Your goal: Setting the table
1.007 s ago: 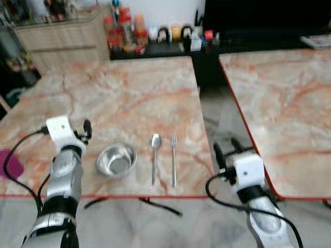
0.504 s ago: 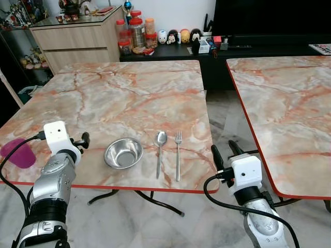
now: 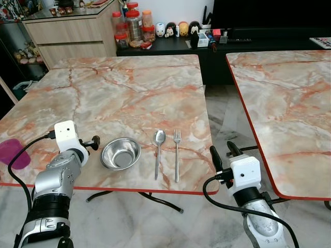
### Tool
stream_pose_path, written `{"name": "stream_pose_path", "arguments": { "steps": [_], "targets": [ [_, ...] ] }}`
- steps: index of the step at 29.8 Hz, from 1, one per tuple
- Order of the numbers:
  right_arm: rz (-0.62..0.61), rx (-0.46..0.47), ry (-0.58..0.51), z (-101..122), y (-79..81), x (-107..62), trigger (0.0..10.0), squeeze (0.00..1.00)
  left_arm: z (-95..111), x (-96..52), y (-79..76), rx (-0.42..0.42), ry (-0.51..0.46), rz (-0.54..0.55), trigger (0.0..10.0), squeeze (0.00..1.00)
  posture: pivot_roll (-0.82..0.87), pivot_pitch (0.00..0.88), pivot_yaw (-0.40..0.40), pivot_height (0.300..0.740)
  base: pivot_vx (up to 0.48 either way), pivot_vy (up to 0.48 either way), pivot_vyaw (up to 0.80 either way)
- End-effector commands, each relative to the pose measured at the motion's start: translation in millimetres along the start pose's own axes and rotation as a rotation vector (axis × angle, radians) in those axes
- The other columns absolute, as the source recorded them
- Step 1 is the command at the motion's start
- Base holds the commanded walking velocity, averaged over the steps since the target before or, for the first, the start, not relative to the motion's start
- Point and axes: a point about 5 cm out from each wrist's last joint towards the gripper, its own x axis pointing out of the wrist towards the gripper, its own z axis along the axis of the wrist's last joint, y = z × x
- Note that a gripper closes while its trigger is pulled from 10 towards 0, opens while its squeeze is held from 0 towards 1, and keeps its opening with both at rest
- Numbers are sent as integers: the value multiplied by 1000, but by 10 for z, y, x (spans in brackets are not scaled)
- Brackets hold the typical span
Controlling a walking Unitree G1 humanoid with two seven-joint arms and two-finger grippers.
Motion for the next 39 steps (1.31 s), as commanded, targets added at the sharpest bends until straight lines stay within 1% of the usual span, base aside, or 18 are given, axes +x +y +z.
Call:
{"name": "stream_pose_path", "arguments": {
  "steps": [1, 5, 8, 12, 15, 17, 20, 21, 22, 23, 26, 27, 28, 32, 39],
  "targets": [
    [8, 2, -4, 31, 23, -21, 10000, 0, 1, -27, -6, 3, 14, -16, 10000, 0, -84, 55, 93, 740, 0, 0, 0],
    [17, 0, 8, 15, 78, -87, 10000, 0, -1, -53, -11, 13, 36, -47, 10000, 0, -75, 71, 113, 740, 0, 0, 0],
    [19, 9, 18, 2, 97, -114, 10000, 0, 30, -51, -65, 35, 38, -95, 10000, 0, -73, 71, 117, 740, 0, 0, 0],
    [17, 12, 25, -3, 120, -149, 10000, 0, 72, -48, -95, 48, 37, -111, 10000, 0, -74, 77, 128, 740, 0, 0, 0],
    [15, 14, 28, 0, 122, -158, 10000, 0, 89, -36, -122, 42, 41, -113, 10000, 0, -77, 81, 127, 740, 0, 0, 0],
    [13, 13, 28, 5, 116, -156, 10000, 0, 92, -32, -138, 28, 40, -117, 10000, 0, -78, 81, 125, 740, 0, 0, 0],
    [13, 12, 29, 4, 106, -143, 10000, 0, 86, -2, -112, -45, 23, -85, 10000, 0, -79, 79, 119, 740, 0, 0, 0],
    [14, 11, 28, 5, 103, -138, 10000, 0, 79, 11, -72, -92, 24, -55, 10000, 0, -81, 79, 117, 740, 0, 0, 0],
    [14, 11, 28, 5, 103, -138, 10000, 0, 79, 11, -72, -92, 24, -55, 10000, 0, -81, 79, 117, 740, 0, 0, 0],
    [15, 10, 28, 7, 98, -133, 10000, 0, 66, 18, -42, -125, 30, -38, 10000, 0, -81, 77, 115, 740, 0, 0, 0],
    [15, 9, 28, 7, 95, -123, 10000, 0, 31, 22, 5, -160, 49, -15, 10000, 0, -81, 76, 116, 740, 0, 0, 0],
    [15, 9, 28, 7, 95, -123, 10000, 0, 31, 22, 5, -160, 49, -15, 10000, 0, -81, 76, 116, 740, 0, 0, 0],
    [14, 7, 27, 10, 95, -120, 10000, 0, 3, 25, 21, -181, 69, -18, 10000, 0, -83, 75, 117, 740, 0, 0, 0],
    [13, 7, 26, 11, 97, -115, 10000, 0, -53, 29, 4, -199, 105, -38, 10000, 0, -83, 76, 118, 740, 0, 0, 0],
    [12, 7, 27, 11, 97, -113, 10000, 0, -81, 29, -41, -194, 123, -77, 10000, 0, -82, 78, 119, 740, 0, 0, 0]
  ]
}}
